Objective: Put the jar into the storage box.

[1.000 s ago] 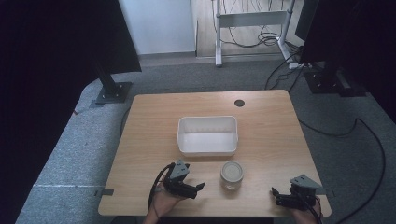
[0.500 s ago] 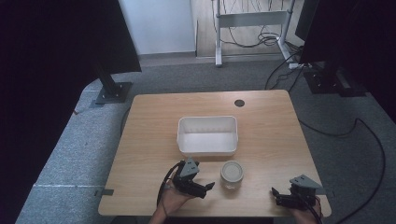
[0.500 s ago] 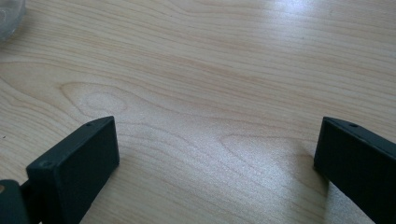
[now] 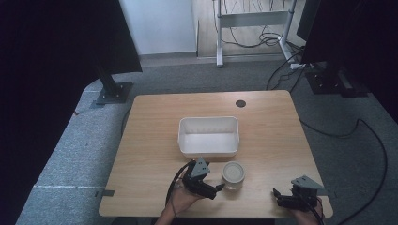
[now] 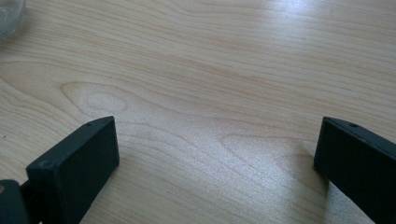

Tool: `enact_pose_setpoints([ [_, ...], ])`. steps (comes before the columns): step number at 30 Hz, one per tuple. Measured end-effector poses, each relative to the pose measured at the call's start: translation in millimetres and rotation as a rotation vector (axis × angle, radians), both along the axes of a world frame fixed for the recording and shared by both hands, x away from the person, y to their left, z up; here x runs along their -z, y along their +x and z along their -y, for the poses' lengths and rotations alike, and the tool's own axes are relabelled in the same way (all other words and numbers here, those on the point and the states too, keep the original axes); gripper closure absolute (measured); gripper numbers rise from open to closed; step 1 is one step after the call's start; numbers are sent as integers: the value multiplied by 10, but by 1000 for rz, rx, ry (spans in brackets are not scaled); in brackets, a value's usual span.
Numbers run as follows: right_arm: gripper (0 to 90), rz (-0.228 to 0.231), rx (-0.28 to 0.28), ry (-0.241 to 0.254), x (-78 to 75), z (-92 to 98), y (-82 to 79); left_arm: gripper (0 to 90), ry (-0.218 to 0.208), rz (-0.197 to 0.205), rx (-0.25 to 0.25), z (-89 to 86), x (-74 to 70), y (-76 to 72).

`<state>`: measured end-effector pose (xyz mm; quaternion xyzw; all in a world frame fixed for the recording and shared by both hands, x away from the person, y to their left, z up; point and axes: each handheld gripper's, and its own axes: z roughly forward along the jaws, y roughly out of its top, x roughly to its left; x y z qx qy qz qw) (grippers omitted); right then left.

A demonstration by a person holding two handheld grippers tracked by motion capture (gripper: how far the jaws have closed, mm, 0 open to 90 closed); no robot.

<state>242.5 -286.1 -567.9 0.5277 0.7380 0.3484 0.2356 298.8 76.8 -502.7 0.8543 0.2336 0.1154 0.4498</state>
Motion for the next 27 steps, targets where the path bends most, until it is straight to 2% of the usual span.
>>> enact_pose_setpoints([
  [17,0,0,-1,0,0,1,0,31,4,-1,39,304,42,40],
  [27,0,0,-2,0,0,1,1,32,27,0,33,454,109,67],
])
